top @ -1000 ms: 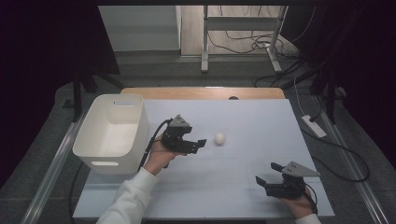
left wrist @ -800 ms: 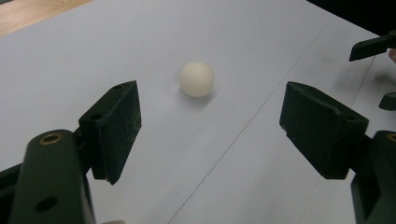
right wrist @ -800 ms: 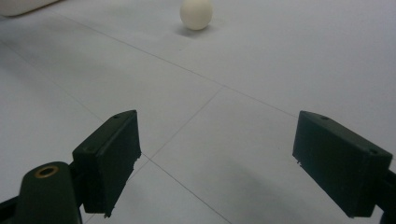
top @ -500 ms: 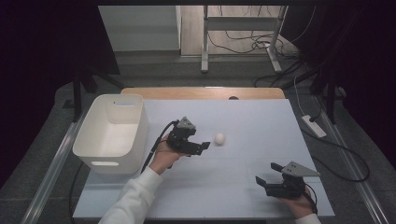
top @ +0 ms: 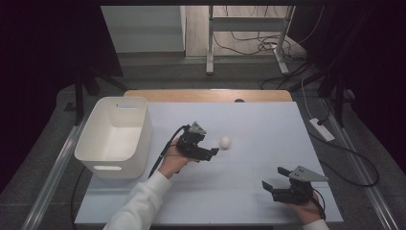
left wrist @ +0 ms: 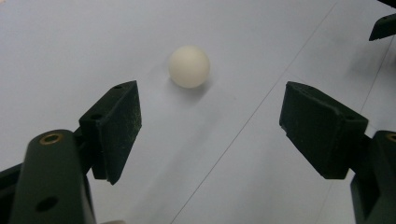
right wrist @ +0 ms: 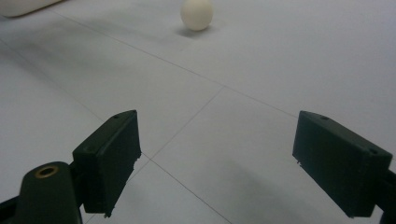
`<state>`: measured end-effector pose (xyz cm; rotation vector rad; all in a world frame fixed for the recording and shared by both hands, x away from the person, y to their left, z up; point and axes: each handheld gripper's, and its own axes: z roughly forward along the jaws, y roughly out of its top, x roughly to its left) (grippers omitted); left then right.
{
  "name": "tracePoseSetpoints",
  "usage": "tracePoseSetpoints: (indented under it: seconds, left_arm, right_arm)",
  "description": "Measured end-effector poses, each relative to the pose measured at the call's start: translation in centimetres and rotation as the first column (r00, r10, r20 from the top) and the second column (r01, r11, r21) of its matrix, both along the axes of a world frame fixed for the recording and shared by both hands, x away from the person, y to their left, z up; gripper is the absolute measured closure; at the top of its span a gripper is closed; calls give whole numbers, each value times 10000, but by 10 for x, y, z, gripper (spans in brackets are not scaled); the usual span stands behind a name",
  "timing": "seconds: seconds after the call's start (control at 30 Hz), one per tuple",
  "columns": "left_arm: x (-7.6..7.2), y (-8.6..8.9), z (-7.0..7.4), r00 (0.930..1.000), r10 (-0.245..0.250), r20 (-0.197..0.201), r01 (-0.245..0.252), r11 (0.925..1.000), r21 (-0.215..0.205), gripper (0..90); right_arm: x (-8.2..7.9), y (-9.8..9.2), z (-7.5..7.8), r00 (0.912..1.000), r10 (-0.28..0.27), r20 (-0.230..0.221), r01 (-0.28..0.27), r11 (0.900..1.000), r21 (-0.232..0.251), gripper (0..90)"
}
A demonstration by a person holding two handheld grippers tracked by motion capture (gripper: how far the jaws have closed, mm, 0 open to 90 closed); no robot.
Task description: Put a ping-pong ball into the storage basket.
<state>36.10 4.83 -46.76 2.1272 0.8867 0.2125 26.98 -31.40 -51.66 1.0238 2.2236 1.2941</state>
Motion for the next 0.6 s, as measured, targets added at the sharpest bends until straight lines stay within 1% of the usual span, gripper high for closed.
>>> tracePoseSetpoints:
  seconds: [0.3, 0.5, 0.6]
  left_arm:
    - [3, -9, -3, 10000, -51, -7, 52, 9999, 123, 217]
    - [7, -14, -6, 9999, -127, -23, 128, 9995, 277, 217]
    - [8, -16, -7, 10000, -85, -47, 86, 9997, 222, 216]
  right_arm:
    - [0, 0, 0, 10000, 12, 4, -12, 10000, 23, 152]
    - [0, 0, 0, 10000, 10, -7, -10, 10000, -27, 152]
    - [0, 0, 0, 10000, 12, -10, -12, 10000, -4, 152]
